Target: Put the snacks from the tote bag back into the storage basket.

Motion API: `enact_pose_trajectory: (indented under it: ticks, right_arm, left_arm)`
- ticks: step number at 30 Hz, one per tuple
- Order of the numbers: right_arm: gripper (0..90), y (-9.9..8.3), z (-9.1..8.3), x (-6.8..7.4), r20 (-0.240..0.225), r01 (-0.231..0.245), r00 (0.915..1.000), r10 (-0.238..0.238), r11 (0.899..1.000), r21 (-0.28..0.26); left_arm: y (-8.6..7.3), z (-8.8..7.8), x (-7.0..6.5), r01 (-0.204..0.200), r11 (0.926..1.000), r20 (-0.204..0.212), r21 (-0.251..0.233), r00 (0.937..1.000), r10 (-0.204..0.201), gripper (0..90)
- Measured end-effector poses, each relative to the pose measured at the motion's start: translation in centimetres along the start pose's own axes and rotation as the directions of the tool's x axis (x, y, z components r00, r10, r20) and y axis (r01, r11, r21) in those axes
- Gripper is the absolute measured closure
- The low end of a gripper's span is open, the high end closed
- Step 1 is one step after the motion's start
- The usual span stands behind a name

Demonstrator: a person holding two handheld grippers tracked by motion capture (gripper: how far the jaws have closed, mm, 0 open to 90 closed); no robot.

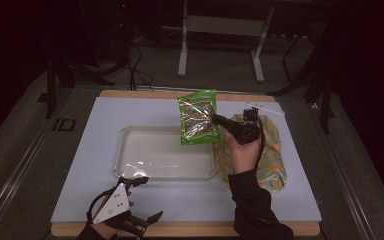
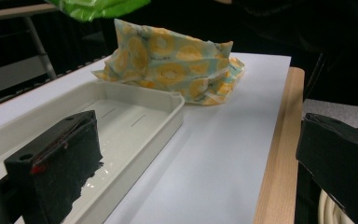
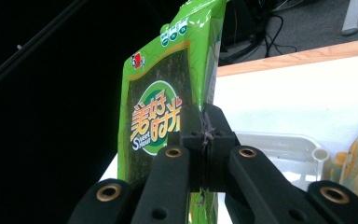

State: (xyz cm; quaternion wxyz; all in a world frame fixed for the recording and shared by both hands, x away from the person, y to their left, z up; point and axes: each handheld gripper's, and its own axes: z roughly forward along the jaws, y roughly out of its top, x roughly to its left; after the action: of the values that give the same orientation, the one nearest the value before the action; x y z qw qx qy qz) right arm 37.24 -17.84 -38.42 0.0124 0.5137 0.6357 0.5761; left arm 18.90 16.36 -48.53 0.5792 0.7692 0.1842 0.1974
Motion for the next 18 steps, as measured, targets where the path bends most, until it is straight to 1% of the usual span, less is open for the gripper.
enact_pose_trajectory:
  ticks: [4,10,16,18]
  right_arm:
    - [88.7,-0.6,0.4,0.0,0.007,-0.001,1.0000,0.001,1.000,-0.005]
    - [88.8,-1.7,0.9,-0.5,0.014,-0.023,0.9996,0.023,1.000,-0.020]
    - [88.8,-3.0,1.7,-1.2,0.025,-0.038,0.9990,0.038,0.999,0.003]
    - [88.8,-3.2,1.8,-1.2,0.026,-0.042,0.9988,0.041,0.999,0.008]
  left_arm:
    - [0.0,-0.1,-0.1,0.002,1.0000,-0.003,-0.007,1.0000,-0.002,0.3]
    - [0.0,0.0,0.0,-0.002,1.0000,-0.004,-0.004,1.0000,0.002,0.4]
    - [0.0,0.0,0.0,-0.004,1.0000,-0.001,-0.002,1.0000,0.004,0.4]
    - [0.0,0.0,0.0,-0.004,1.0000,-0.001,-0.002,1.0000,0.004,0.4]
